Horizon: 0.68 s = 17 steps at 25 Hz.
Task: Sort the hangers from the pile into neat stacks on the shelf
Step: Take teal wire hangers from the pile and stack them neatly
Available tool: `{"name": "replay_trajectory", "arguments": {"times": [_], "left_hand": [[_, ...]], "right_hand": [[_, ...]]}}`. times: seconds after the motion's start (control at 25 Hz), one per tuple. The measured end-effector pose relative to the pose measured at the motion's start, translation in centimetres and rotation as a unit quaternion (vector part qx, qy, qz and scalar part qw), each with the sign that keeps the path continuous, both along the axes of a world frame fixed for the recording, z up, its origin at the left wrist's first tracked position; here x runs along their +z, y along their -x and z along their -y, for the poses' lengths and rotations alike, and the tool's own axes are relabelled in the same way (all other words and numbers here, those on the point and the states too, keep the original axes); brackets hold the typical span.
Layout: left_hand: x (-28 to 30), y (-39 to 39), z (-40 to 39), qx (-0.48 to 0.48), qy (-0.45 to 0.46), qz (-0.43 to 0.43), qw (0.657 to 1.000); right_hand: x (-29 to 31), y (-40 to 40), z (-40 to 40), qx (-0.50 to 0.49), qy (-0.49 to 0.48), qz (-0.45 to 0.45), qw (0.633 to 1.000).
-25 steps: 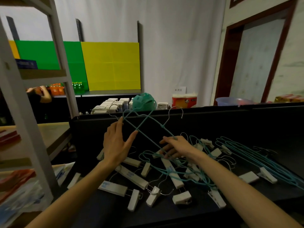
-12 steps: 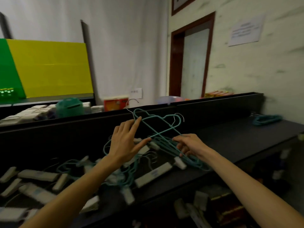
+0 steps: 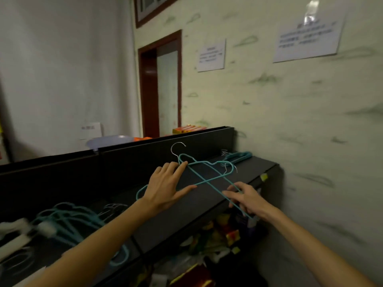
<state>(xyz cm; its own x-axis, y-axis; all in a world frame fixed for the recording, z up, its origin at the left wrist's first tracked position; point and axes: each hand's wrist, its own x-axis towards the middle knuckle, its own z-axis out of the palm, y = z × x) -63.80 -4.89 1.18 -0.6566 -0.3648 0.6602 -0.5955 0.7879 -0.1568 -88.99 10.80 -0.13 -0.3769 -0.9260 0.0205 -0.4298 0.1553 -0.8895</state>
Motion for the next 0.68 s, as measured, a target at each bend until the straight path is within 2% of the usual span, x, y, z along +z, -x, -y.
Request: {"name": "replay_trajectory", "arguments": {"times": [0.2, 0.28, 0.4, 0.56, 0.68], "left_hand": [[-1.1, 13.4, 4.6, -0.03, -0.015, 0.017, 0.999], [-2.0, 18.8, 7.2, -0.027, -0.02, 0.014, 0.999], [-2.5, 25.4, 11.7, -0.028, -0.066, 0.0, 0.997], [-1.4, 32.2, 16.7, 0.006, -0.102, -0.037, 0.994], [-0.6, 35.3, 19.3, 0.039, -0.129, -0.053, 0.99]], "right_hand": [[-2.3, 10.3, 1.6, -0.044, 0.033, -0.081, 0.995], [-3.1, 14.7, 3.6, -0.073, 0.041, -0.139, 0.987], [-2.4, 21.4, 8.0, -0.086, 0.048, -0.169, 0.981], [0.4, 29.0, 14.2, -0.068, 0.021, -0.3, 0.951], [1.0, 33.1, 18.4, -0.047, 0.002, -0.41, 0.911]]}}
